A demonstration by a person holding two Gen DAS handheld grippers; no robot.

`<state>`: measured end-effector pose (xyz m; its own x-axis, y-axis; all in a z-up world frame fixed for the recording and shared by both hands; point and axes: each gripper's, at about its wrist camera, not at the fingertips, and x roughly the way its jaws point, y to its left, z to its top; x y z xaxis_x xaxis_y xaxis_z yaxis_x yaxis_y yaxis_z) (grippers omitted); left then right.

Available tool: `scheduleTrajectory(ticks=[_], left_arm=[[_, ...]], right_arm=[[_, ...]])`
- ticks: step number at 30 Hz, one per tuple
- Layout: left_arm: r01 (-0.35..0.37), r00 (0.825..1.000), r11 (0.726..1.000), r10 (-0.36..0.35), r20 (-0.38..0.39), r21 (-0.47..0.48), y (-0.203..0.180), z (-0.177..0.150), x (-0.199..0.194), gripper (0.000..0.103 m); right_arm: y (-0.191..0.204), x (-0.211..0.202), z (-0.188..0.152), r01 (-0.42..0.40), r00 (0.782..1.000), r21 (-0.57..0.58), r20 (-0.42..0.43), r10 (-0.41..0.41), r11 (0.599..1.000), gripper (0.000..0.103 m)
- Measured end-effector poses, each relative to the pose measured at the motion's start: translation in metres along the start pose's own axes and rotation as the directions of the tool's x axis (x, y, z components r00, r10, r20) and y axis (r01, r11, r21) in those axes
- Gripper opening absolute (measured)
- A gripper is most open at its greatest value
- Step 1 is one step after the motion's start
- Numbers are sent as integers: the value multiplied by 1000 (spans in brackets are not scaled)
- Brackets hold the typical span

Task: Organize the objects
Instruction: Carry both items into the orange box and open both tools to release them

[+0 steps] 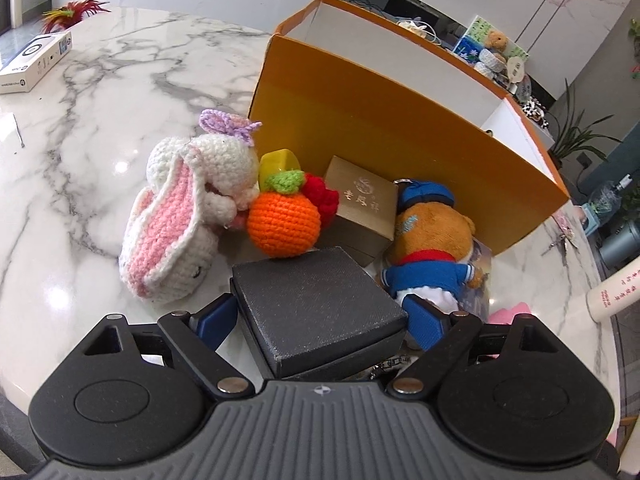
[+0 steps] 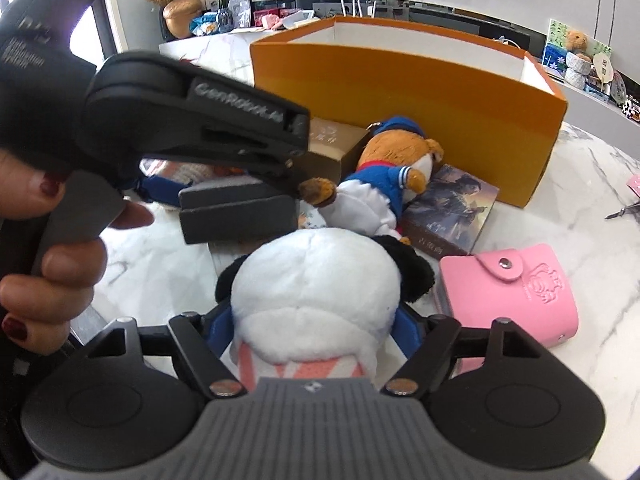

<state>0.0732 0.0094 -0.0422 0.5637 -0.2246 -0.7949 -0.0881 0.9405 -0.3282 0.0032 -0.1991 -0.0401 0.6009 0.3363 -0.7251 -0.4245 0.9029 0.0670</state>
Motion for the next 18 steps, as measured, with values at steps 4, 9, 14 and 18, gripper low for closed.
scheduleTrajectory(ticks=[4, 9, 14, 18], left_arm=[[27, 999, 1000, -27, 19, 4, 2, -2, -11, 103], [44, 998, 999, -44, 50, 17, 5, -3, -28, 103], [48, 994, 998, -53, 93, 50, 4, -3, -50, 103], [49, 986, 995, -62, 158, 83, -8, 18, -76, 103]], right_arm=[[-6, -8, 0, -15, 1000, 28, 24, 14, 999, 78], [-13, -17, -2, -33, 998, 48, 50, 31, 998, 78], [-20, -38, -1, -52, 995, 70, 89, 46, 996, 78], [-35, -66, 19, -66, 984, 106, 174, 46, 992, 78]])
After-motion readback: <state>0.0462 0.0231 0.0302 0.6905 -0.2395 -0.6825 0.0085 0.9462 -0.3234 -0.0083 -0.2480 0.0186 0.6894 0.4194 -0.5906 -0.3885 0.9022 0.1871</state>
